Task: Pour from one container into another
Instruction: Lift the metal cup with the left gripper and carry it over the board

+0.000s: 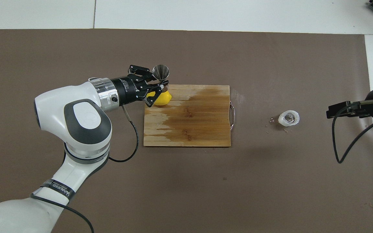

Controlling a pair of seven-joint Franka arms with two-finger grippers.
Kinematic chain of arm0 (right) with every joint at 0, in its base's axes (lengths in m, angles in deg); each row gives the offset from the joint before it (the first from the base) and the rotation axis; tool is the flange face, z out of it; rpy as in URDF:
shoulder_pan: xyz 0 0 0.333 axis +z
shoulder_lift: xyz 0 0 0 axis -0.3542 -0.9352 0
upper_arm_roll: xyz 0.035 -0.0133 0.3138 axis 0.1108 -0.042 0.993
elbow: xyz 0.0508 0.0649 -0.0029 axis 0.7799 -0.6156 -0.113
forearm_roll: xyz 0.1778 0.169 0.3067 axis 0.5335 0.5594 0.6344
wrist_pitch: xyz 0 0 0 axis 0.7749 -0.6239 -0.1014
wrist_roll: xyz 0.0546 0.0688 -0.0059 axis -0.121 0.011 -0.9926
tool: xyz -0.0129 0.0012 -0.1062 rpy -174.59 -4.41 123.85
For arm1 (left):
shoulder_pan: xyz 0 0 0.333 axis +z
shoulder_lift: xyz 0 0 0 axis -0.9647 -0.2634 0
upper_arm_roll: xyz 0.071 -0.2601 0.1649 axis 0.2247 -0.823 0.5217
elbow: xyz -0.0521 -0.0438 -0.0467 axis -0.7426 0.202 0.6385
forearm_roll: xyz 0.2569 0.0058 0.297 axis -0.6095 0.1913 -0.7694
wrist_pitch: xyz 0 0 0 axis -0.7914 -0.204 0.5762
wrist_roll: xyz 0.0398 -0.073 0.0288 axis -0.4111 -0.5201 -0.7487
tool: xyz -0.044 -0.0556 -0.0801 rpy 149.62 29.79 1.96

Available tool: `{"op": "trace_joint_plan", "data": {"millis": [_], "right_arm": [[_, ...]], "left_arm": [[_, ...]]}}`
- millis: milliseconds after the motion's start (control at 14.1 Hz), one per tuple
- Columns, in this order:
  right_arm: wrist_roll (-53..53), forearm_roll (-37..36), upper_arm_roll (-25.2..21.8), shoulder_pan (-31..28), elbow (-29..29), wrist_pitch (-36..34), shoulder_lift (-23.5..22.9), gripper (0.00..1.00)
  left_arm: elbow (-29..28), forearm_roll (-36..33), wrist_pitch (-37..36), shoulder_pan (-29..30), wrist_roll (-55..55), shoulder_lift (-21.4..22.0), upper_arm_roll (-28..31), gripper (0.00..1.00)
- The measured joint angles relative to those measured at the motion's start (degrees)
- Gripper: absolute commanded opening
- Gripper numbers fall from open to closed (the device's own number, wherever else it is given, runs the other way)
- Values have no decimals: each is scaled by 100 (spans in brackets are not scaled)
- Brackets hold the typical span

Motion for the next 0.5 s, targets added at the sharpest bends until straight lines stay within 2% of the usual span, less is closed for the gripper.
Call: {"op": "trace_joint_plan", "data": {"millis": [213, 497], "right_arm": [[0, 0, 0, 0, 0, 0, 0, 100], [0, 0, 0, 0, 0, 0, 0, 100]], "left_arm": [[-105, 468, 202, -296, 129, -24, 7, 0], [-294, 2240, 245, -468, 2166, -262, 7, 0]]}}
